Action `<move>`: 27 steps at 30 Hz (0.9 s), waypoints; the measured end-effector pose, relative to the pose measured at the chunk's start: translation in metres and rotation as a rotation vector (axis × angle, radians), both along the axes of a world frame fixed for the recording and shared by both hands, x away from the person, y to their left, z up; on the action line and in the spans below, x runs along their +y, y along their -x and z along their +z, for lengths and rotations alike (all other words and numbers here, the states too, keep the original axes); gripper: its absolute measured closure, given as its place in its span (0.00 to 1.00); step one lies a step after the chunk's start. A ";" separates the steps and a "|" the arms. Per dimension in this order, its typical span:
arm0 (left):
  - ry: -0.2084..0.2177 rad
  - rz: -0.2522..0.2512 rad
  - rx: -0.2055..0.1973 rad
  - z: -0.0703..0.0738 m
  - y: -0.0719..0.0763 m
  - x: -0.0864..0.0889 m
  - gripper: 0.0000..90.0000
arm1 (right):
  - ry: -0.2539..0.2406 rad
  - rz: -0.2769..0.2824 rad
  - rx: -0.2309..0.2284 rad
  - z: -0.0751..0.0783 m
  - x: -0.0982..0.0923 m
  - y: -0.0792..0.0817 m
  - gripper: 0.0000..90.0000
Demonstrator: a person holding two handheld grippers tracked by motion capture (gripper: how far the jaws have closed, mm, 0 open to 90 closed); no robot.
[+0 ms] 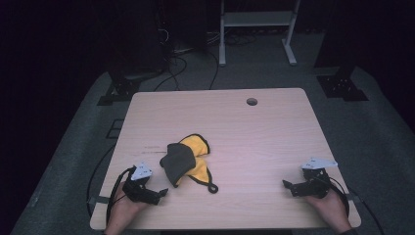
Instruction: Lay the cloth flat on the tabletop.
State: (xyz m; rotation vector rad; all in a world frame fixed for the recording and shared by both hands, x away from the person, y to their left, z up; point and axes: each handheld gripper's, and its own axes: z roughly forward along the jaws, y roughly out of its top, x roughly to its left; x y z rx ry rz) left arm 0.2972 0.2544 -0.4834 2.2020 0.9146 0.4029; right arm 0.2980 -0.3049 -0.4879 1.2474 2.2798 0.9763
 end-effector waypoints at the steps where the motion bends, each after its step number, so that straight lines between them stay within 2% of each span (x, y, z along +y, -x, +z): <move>1: -0.001 0.002 -0.001 0.000 0.000 0.000 0.00 | 0.000 0.000 0.000 0.000 0.000 0.000 0.03; 4: -0.006 0.008 0.003 0.001 0.000 -0.001 0.00 | 0.000 0.000 0.000 0.000 0.000 0.000 0.03; 6: 0.003 0.006 0.007 0.003 0.000 -0.001 0.04 | 0.000 0.000 0.000 0.000 0.000 0.000 0.03; 15: 0.065 -0.008 -0.042 0.019 0.002 -0.004 0.06 | 0.000 0.001 0.001 0.000 0.000 0.000 0.03; 16: 0.082 -0.011 -0.061 0.024 0.001 -0.007 0.06 | 0.000 0.001 0.001 0.000 0.000 0.000 0.03; 19: 0.090 -0.022 -0.082 0.032 -0.005 -0.011 0.06 | 0.000 0.001 0.000 0.000 0.000 0.000 0.03; 24: 0.100 -0.026 -0.088 0.037 -0.018 -0.018 0.07 | 0.000 0.001 0.000 0.000 0.000 0.000 0.03; 27: 0.108 -0.030 -0.095 0.037 -0.024 -0.020 0.13 | 0.000 0.001 0.000 0.000 0.000 0.000 0.03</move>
